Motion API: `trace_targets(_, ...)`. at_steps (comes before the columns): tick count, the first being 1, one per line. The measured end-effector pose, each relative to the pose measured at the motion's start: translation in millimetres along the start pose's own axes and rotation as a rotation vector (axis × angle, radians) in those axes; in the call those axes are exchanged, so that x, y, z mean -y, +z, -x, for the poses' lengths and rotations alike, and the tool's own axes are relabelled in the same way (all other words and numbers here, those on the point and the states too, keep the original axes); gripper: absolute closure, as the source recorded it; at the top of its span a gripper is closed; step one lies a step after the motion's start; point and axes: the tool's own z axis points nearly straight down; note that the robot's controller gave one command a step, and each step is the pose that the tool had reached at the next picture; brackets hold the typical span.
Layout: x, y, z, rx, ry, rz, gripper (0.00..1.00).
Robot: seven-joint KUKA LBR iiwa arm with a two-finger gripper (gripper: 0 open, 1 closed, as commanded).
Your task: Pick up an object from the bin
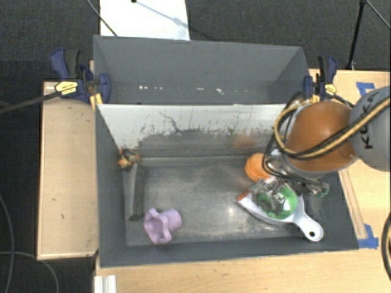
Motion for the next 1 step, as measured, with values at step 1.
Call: trace_targets(1,-0.4,0.8,-0.8,-0.002,0.004,0.002,0.00)
